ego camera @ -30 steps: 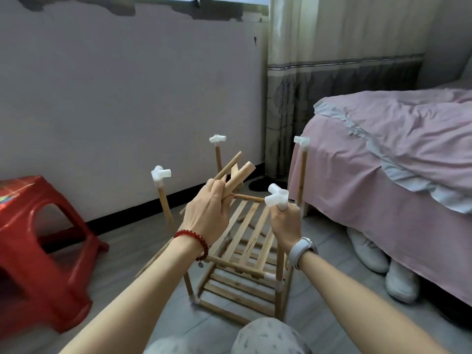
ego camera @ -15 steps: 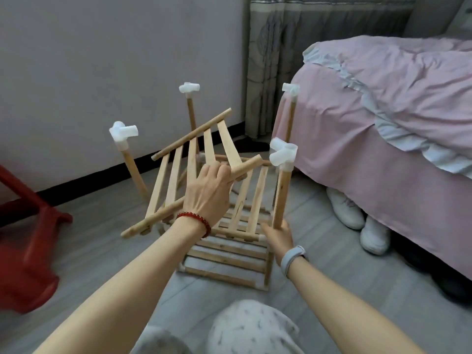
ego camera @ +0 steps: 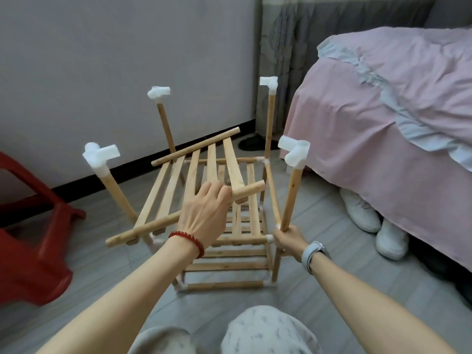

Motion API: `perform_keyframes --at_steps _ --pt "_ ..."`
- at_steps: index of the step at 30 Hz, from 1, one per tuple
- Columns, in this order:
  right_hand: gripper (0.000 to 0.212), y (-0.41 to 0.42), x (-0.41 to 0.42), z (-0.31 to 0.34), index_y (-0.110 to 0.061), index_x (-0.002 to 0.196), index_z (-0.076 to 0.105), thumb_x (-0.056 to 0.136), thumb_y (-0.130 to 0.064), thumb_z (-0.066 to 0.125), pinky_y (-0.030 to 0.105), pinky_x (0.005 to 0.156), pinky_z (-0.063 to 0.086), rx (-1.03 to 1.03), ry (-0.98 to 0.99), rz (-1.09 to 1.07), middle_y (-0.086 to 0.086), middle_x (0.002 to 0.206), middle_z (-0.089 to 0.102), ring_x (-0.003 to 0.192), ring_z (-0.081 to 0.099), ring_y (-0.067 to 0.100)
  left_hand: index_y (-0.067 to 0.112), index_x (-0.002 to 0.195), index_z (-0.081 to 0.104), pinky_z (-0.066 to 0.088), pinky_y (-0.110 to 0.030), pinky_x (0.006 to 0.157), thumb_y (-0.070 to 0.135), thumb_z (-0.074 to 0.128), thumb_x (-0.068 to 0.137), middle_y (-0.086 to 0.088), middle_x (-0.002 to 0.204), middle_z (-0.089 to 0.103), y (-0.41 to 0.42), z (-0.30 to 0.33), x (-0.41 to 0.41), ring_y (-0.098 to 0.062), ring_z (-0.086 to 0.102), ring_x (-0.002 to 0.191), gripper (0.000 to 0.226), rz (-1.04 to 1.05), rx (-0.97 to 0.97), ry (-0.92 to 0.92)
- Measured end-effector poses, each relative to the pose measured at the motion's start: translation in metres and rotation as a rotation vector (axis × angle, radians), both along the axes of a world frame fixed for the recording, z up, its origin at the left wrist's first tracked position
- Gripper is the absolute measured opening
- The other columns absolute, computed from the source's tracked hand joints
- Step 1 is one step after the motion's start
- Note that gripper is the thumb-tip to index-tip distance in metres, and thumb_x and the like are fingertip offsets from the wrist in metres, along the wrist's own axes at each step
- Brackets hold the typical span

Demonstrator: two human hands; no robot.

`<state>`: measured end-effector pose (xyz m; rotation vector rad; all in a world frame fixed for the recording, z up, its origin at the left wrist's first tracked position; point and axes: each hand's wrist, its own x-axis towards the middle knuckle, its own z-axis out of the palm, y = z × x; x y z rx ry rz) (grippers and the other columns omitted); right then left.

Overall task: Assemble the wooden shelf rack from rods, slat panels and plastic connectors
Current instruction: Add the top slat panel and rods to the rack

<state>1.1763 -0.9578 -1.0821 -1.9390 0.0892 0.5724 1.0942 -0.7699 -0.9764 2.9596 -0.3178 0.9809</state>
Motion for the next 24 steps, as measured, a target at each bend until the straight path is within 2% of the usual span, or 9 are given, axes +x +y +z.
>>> perform_keyframes --at_steps 4,6,8,9,11,13,15,19,24 --pt "0.004 -0.004 -0.010 0.018 -0.020 0.089 0.048 0.093 -0.021 0.050 0.024 0.064 0.038 -0.079 0.026 0.263 -0.001 0.078 0.048 0.073 0.046 0.013 0.009 0.080 0.054 0.021 -0.018 0.041 0.005 0.064 0.073 -0.004 0.070 0.050 0.002 0.009 -0.004 -0.011 0.031 0.059 0.013 0.014 -0.007 -0.071" --pt "0.026 -0.009 -0.014 0.047 -0.029 0.111 0.039 0.093 -0.015 0.053 0.022 0.076 0.040 0.007 -0.009 0.392 -0.008 0.099 0.045 0.097 0.044 0.013 0.009 0.079 0.056 0.026 -0.020 0.040 0.001 0.071 0.070 -0.004 0.069 0.050 0.003 0.016 -0.005 -0.013 0.034 0.058 0.019 0.029 -0.021 -0.086" --pt "0.057 -0.017 -0.015 0.081 -0.036 0.128 0.025 0.091 -0.001 0.051 0.018 0.086 0.043 0.161 -0.071 0.420 -0.013 0.114 0.040 0.105 0.042 0.008 0.009 0.077 0.055 0.027 -0.020 0.039 -0.001 0.075 0.068 -0.004 0.068 0.049 0.002 0.023 -0.007 -0.012 0.032 0.057 0.024 0.041 -0.034 -0.087" --pt "0.065 -0.023 -0.011 0.097 -0.038 0.135 0.021 0.091 0.002 0.048 0.026 0.097 0.039 0.257 -0.086 0.402 -0.014 0.120 0.041 0.107 0.044 0.006 0.009 0.077 0.055 0.026 -0.020 0.039 -0.001 0.075 0.067 -0.004 0.068 0.049 0.002 0.026 -0.007 -0.012 0.031 0.058 0.025 0.042 -0.040 -0.088" --pt "0.053 -0.034 -0.002 0.127 -0.033 0.136 0.033 0.091 -0.009 0.048 0.044 0.108 0.030 0.459 -0.128 0.327 -0.008 0.125 0.055 0.114 0.051 0.012 0.009 0.078 0.054 0.025 -0.019 0.040 0.000 0.075 0.068 -0.004 0.069 0.050 0.000 0.031 -0.008 -0.011 0.032 0.058 0.025 0.041 -0.052 -0.101" --pt "0.047 -0.040 0.005 0.156 -0.026 0.131 0.044 0.084 -0.026 0.047 0.040 0.095 0.047 0.633 -0.199 0.224 0.000 0.112 0.067 0.107 0.062 0.017 0.008 0.078 0.055 0.026 -0.019 0.040 0.001 0.074 0.069 -0.005 0.069 0.051 -0.004 0.036 -0.009 -0.012 0.034 0.057 0.022 0.030 -0.056 -0.122" --pt "0.042 -0.032 0.008 0.184 -0.027 0.128 0.047 0.087 -0.036 0.047 0.029 0.075 0.054 0.587 -0.312 0.206 0.001 0.102 0.068 0.095 0.066 0.016 0.008 0.078 0.056 0.027 -0.019 0.040 0.000 0.073 0.069 -0.005 0.070 0.053 -0.010 0.040 -0.011 -0.011 0.033 0.058 0.020 0.015 -0.053 -0.133" --pt "0.029 -0.004 0.009 0.203 -0.016 0.122 0.055 0.097 -0.027 0.047 0.027 0.082 0.046 0.188 -0.451 0.383 -0.002 0.093 0.060 0.088 0.060 0.012 0.010 0.079 0.058 0.029 -0.018 0.039 0.003 0.074 0.068 -0.004 0.072 0.054 -0.015 0.046 -0.013 -0.009 0.031 0.058 0.020 -0.025 -0.032 -0.125" --pt "0.020 0.008 0.007 0.203 -0.011 0.079 0.054 0.096 -0.018 0.047 0.023 0.061 0.037 0.238 -0.369 0.308 0.001 0.069 0.044 0.064 0.041 0.012 0.010 0.074 0.055 0.023 -0.017 0.041 -0.002 0.069 0.065 -0.003 0.066 0.050 -0.010 0.057 -0.014 -0.012 0.034 0.054 0.020 0.013 0.018 -0.159"
